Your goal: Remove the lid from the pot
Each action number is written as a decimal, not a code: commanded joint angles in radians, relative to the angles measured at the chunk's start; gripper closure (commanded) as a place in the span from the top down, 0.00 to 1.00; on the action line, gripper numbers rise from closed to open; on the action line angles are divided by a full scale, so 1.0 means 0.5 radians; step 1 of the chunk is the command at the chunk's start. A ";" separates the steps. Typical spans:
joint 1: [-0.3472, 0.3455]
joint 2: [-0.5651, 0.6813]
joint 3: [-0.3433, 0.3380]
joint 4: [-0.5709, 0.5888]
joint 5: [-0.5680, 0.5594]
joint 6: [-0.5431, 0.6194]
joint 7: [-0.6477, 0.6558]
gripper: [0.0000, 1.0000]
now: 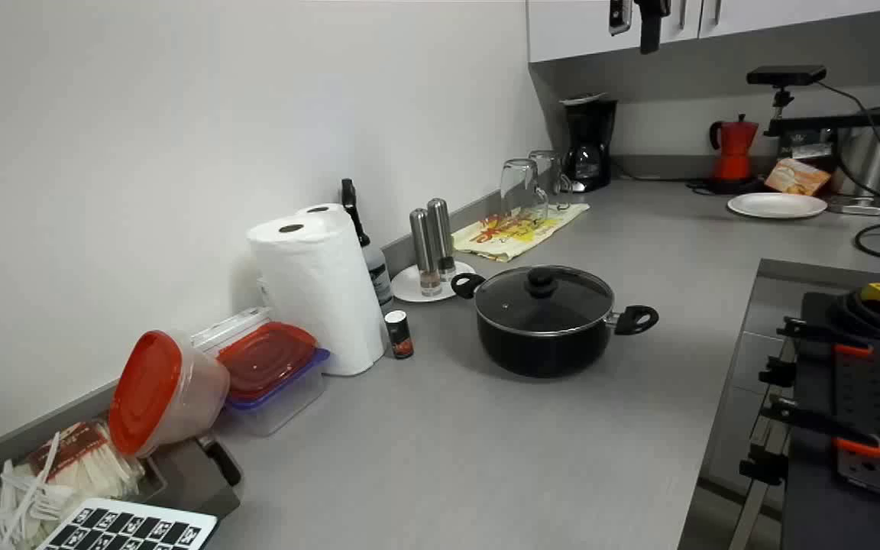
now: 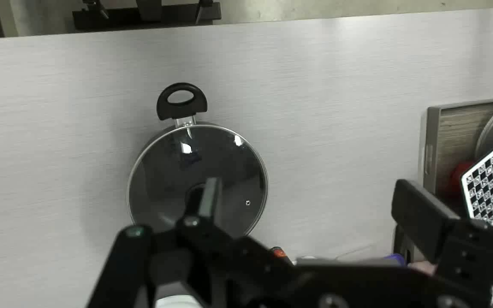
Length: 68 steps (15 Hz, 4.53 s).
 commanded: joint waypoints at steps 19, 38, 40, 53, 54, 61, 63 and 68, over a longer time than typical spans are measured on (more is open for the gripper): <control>-0.070 0.339 0.059 0.018 -0.028 0.733 0.067 1.00; 0.005 0.986 0.150 -0.156 -0.387 1.221 0.389 1.00; 0.021 1.053 0.157 -0.101 -0.393 1.250 0.408 1.00; 0.067 1.391 0.102 0.156 -0.450 1.314 0.518 1.00; 0.068 1.401 0.100 0.155 -0.451 1.310 0.522 1.00; 0.083 1.454 0.078 0.143 -0.487 1.302 0.556 1.00; 0.085 1.465 0.073 0.144 -0.493 1.299 0.565 1.00; 0.095 1.495 0.067 0.141 -0.493 1.295 0.583 1.00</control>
